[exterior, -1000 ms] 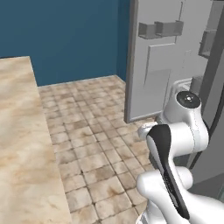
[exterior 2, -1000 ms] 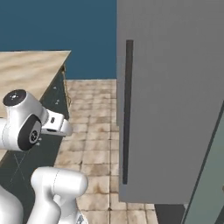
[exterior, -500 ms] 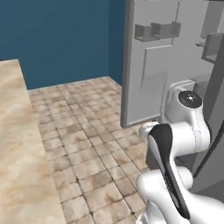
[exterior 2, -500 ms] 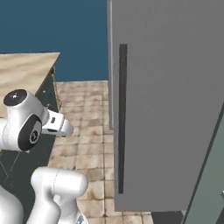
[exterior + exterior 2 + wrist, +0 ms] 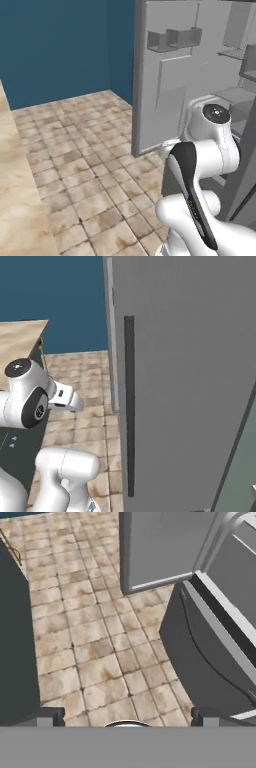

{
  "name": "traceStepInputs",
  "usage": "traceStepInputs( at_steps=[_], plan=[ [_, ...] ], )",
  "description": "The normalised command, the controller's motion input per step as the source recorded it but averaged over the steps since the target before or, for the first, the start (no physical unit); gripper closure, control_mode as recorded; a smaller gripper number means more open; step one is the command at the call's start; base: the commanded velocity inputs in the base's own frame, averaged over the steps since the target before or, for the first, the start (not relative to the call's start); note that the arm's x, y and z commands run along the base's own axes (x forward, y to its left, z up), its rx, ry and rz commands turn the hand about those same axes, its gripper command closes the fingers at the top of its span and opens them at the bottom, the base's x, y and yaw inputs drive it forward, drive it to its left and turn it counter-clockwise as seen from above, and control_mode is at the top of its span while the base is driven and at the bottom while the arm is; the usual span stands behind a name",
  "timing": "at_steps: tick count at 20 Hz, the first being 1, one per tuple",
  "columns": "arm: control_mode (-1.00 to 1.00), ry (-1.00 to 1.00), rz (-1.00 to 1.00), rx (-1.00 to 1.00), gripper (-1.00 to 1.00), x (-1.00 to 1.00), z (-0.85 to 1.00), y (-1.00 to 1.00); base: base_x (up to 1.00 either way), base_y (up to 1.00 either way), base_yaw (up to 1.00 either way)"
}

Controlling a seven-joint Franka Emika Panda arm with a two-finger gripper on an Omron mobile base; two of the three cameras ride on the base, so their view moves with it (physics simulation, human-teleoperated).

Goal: Gather the carrot and onion from the fridge and place them on a tray on the dining counter. Then gather the chicken drumstick and fish from the fridge and place them on the other tray.

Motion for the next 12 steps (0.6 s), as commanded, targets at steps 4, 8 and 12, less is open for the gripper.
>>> traceStepInputs(
  at_steps=[4, 8, 12],
  plan=[
    [1.00, 0.00, 0.00, 0.00, -1.00, 0.00, 0.00, 0.00, 0.27, 0.08, -0.40],
    [1.00, 0.00, 0.00, 0.00, -1.00, 0.00, 0.00, 0.00, 0.37, 0.28, -0.42],
    [1.00, 0.00, 0.00, 0.00, -1.00, 0.00, 0.00, 0.00, 0.29, 0.38, -0.41]
  ],
)
